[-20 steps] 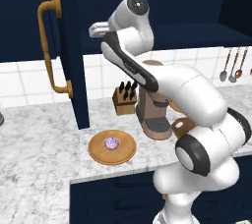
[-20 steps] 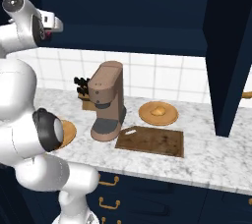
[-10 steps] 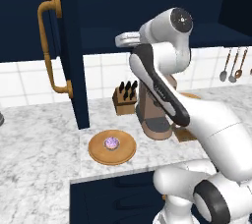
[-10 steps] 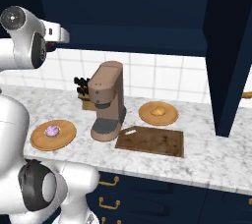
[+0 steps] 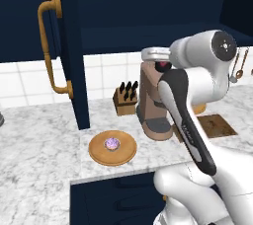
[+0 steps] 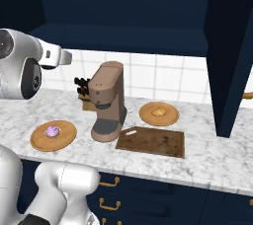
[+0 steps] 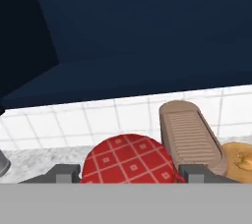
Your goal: From the different types of pastries on the counter, select a croissant and place it on the cutting board. Then retrieve a jar of jam from the cabinet and place it alongside the croissant on the cutting board.
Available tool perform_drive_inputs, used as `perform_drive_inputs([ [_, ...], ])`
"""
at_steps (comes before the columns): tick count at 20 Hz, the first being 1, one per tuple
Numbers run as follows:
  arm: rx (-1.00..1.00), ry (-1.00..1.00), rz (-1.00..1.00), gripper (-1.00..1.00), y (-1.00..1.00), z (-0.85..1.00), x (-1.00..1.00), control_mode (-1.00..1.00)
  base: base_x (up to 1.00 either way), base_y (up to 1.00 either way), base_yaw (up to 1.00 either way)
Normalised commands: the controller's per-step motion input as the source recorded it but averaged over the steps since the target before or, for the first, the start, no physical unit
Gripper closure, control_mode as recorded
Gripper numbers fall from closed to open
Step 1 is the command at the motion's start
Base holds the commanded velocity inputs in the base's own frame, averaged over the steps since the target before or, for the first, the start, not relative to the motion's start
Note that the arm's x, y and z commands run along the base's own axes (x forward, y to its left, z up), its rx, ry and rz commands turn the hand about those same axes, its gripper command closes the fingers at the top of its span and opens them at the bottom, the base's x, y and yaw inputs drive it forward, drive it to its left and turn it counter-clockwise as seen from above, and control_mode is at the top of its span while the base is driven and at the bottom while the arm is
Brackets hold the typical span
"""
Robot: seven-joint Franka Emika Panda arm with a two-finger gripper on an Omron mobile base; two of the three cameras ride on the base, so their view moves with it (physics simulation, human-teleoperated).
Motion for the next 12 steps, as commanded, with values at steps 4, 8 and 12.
perform_drive_inputs([
  [4,0.02,0.0,-0.01,1.0,-0.63,0.0,-0.85,-1.0,0.0,0.0,0.0],
  [8,0.03,0.06,0.01,1.0,-0.1,-0.01,-0.28,-1.0,0.0,0.0,0.0],
  [12,0.01,0.02,0.31,1.0,-0.49,-0.22,-0.1,-1.0,0.0,0.0,0.0],
])
